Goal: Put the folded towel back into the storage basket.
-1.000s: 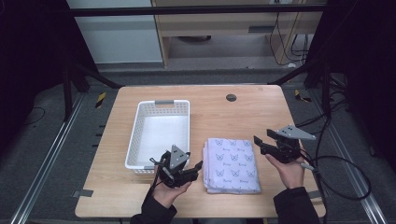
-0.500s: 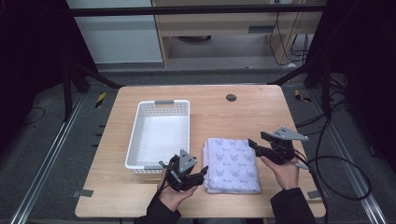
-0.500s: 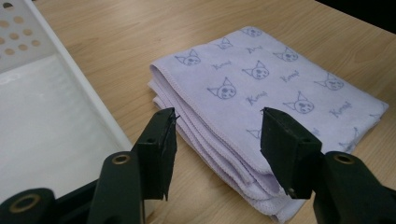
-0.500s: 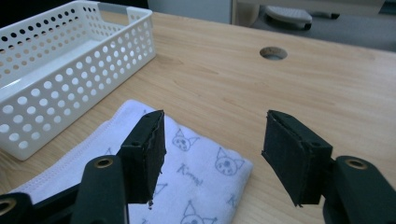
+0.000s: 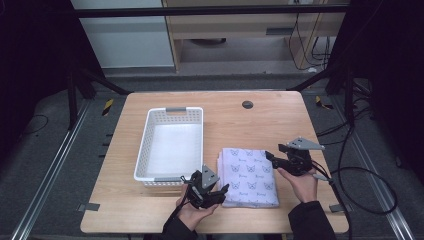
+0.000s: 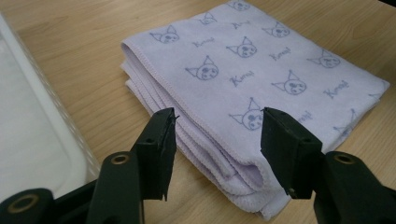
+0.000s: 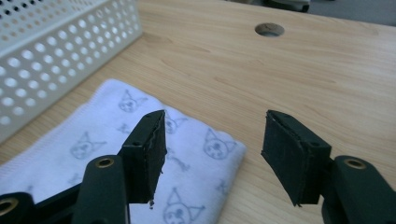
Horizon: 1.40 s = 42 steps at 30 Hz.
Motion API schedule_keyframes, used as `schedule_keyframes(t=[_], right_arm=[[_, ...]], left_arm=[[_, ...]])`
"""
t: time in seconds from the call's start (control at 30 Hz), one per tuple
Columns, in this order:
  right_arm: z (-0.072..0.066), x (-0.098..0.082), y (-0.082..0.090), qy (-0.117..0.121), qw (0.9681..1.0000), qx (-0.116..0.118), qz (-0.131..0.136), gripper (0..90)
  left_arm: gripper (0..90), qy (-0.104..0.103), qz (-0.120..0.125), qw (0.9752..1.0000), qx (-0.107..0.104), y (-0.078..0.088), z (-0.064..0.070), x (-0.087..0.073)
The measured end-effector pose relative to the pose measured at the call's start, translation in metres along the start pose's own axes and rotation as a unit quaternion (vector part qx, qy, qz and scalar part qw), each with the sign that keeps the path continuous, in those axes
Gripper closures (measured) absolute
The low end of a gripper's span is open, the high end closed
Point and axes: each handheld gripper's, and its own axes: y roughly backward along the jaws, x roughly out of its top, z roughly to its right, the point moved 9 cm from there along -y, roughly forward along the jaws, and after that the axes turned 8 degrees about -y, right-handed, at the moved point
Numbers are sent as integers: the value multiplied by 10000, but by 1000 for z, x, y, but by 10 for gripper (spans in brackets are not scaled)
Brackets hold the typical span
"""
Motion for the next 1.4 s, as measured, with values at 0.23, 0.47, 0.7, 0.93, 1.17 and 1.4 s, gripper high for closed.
schedule_keyframes(t=[0.23,0.47,0.7,0.93,1.17,1.4], right_arm=[[11,-10,-7,-85,9998,-106,-137,397],[12,-16,-14,-126,9996,-100,-221,398],[12,-25,-24,-161,9991,-108,-382,400],[11,-32,-33,-125,9984,-127,-529,410],[12,-40,-41,-48,9974,-192,-694,422],[11,-46,-45,-27,9962,-181,-847,453]], left_arm=[[437,3,-146,9999,-5,-7,1,-7],[412,43,-243,9997,-84,-17,5,-14],[401,56,-303,9994,-168,-25,10,-16],[377,72,-410,9991,-124,-32,10,-22],[351,163,-471,9986,-165,-36,9,-27],[328,240,-475,9983,-234,-40,9,-30]])
